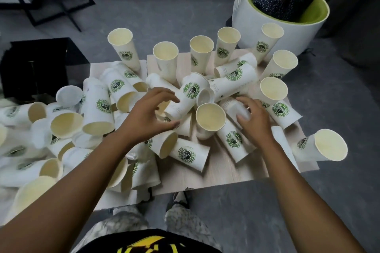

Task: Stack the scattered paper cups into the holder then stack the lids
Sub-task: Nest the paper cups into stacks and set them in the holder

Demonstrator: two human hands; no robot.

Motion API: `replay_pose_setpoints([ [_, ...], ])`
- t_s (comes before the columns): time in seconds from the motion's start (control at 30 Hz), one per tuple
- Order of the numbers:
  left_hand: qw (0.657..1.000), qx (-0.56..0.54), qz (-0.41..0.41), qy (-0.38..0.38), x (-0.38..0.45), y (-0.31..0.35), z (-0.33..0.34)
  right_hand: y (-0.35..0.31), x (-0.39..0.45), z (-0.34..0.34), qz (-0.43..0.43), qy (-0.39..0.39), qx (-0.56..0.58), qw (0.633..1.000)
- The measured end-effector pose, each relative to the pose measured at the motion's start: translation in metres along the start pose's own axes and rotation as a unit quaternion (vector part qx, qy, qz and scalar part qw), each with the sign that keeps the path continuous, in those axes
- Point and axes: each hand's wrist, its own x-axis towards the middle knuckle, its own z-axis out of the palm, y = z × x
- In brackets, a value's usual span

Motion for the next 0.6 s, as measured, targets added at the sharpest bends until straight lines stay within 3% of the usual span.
replay_pose_setpoints([
  [0.3,0.998,0.015,-0.021,0.059,-0.041,-0.004,-0.041,-0.074,0.007,-0.031,-0.115,0.087,0.027,0.989],
  [0.6,0.989,0.022,-0.039,0.138,-0.072,0.002,-0.098,-0.177,0.004,0.0,-0.239,0.045,0.065,0.968],
])
